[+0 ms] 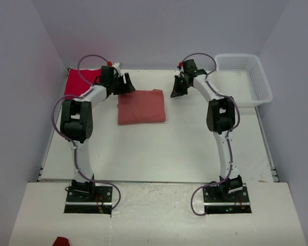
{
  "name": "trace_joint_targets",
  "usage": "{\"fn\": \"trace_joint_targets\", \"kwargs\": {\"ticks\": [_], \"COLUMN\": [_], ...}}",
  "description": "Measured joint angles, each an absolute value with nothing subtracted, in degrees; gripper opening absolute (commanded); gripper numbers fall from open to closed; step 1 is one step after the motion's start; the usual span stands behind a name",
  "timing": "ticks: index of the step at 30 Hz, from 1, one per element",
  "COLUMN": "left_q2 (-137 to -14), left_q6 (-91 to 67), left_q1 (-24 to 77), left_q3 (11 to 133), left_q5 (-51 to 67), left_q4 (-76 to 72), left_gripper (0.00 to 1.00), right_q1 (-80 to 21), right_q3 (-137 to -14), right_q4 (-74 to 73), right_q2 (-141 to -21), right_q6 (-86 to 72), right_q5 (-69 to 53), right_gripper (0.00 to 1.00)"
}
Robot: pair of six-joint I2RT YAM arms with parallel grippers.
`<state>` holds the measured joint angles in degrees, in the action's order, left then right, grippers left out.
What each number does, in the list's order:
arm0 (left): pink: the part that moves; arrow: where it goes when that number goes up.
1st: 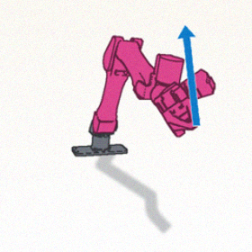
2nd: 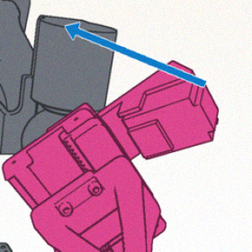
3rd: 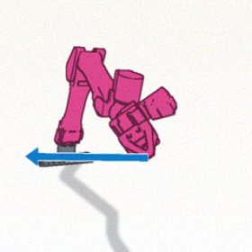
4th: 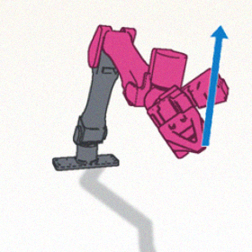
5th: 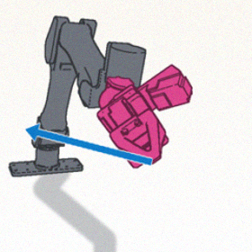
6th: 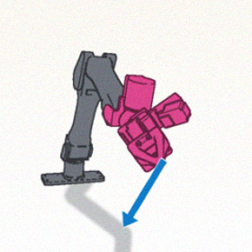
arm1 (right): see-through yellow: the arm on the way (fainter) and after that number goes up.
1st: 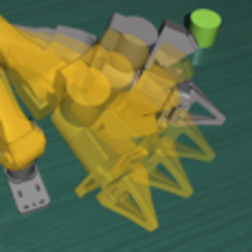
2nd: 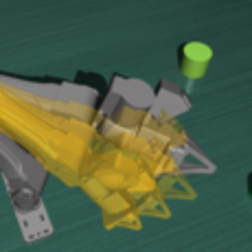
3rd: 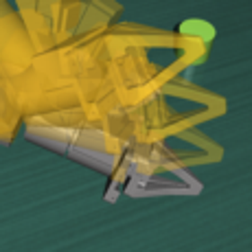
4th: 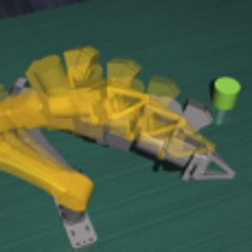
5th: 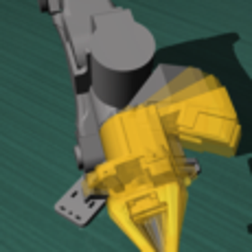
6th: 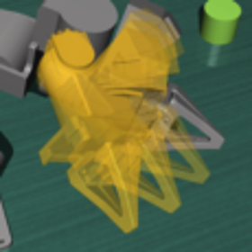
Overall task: Fold and stack the t-shirts
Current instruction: Fold the long partially folded tshirt into a neat square
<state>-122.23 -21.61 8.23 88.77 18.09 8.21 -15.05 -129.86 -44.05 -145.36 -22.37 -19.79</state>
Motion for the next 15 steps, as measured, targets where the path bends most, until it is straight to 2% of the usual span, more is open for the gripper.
{"fn": "trace_joint_targets", "kwargs": {"ticks": [2, 4, 8, 10, 11, 12, 15], "left_q2": [-121.43, -119.46, -112.64, -108.18, -106.37, -104.62, -102.3], "left_q6": [-20.97, -20.23, -19.92, -19.97, -20.08, -20.23, -21.21], "left_q1": [8.21, 8.21, 8.25, 8.25, 8.25, 8.25, 8.25], "left_q3": [91.61, 93.8, 96.51, 96.51, 96.47, 96.29, 95.48], "left_q5": [18.94, 19.79, 21.06, 21.32, 21.3, 21.3, 21.82], "left_q4": [8.29, 8.23, 8.45, 8.69, 8.71, 8.82, 9.17], "left_gripper": [0.74, 0.8, 0.8, 0.79, 0.76, 0.54, 0.0], "right_q1": [-15.11, -15.4, -15.99, -16.38, -16.64, -16.93, -18.17], "right_q3": [-129.25, -127.7, -120.09, -113.95, -110.96, -108.29, -100.03], "right_q4": [-43.94, -43.59, -41.65, -38.39, -37.08, -35.38, -29.32], "right_q2": [-142.56, -138.12, -124.79, -117.69, -114.52, -112.25, -108.71], "right_q6": [-21.54, -20.93, -20.86, -21.76, -22.5, -22.98, -26.13], "right_q5": [-19.35, -19.07, -19.49, -22.26, -24.34, -26.35, -32.18], "right_gripper": [0.13, 0.18, 0.35, 0.34, 0.13, 0.0, 0.0]}}
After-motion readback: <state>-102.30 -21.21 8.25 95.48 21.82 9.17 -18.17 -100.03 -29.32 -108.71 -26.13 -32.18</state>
